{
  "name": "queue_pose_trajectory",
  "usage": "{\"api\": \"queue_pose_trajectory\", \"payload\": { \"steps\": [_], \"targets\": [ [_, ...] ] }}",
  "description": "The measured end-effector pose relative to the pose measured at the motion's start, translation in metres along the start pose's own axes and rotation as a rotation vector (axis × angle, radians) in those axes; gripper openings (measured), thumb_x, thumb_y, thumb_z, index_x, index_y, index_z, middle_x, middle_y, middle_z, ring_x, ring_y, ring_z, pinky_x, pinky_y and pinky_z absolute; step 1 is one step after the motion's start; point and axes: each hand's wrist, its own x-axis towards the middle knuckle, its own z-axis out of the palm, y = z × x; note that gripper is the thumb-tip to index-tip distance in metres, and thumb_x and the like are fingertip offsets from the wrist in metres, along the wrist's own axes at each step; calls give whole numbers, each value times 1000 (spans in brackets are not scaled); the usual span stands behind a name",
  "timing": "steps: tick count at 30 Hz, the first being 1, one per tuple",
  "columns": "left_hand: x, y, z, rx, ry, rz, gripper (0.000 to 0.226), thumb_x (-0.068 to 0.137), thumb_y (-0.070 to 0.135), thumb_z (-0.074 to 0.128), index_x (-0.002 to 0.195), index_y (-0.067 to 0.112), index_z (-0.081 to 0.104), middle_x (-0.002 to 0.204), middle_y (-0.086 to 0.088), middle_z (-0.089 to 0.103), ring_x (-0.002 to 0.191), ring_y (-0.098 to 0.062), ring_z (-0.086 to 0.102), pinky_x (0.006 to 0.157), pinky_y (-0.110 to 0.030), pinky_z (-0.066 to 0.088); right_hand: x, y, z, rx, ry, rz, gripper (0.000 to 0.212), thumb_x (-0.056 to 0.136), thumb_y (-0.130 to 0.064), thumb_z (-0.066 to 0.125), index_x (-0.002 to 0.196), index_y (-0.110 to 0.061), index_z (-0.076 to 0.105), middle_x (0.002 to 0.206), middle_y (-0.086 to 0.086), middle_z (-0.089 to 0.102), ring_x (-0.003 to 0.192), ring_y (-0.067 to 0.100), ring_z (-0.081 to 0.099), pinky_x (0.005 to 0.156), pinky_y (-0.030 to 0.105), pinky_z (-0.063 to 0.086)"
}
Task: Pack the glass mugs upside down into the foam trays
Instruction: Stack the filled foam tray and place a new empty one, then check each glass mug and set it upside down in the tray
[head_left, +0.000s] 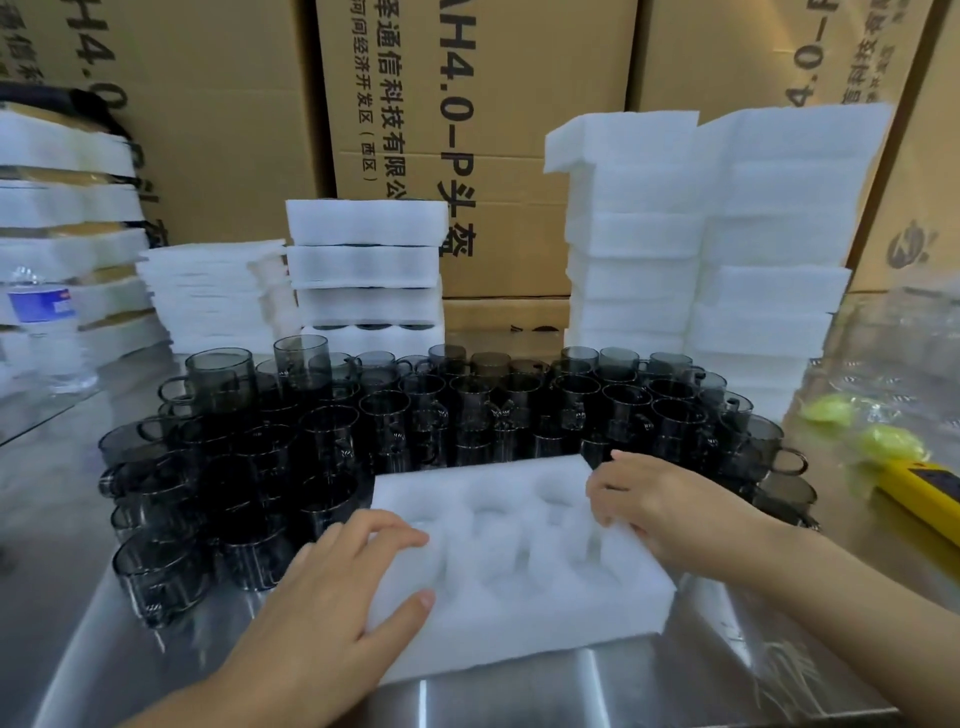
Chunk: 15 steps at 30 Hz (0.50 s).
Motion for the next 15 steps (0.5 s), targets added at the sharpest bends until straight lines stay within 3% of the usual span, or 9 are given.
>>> {"api": "queue_pose_trajectory", "payload": {
  "steps": [4,9,12,15],
  "targets": [
    [8,-4,0,1,-32,8,61,74,75,10,125,53,34,123,40,21,115,14,28,95,-12,20,6,7,1,64,-149,70,34,71,14,46,84,-16,54,102,0,57,94,22,54,81,32,45],
    [12,-4,-5,-5,-20,-13,70,71,77,9,130,48,34,123,39,19,114,18,24,95,-13,23,14,9,-3,93,-249,141,37,76,10,42,90,-18,60,107,-7,53,102,12,50,82,26,42],
    [13,0,-6,25,-1,17,69,74,79,14,132,47,34,122,38,21,110,14,28,91,-14,29,26,6,-14,170,-212,262,36,78,7,41,82,-20,64,94,-13,54,90,12,55,80,28,46],
    [30,10,-12,100,-9,121,66,79,72,10,133,45,37,126,35,29,107,10,27,93,-12,22,50,-6,-30,198,-87,299,33,80,1,41,76,-23,63,85,-15,56,82,9,53,75,25,44]
  ]
}}
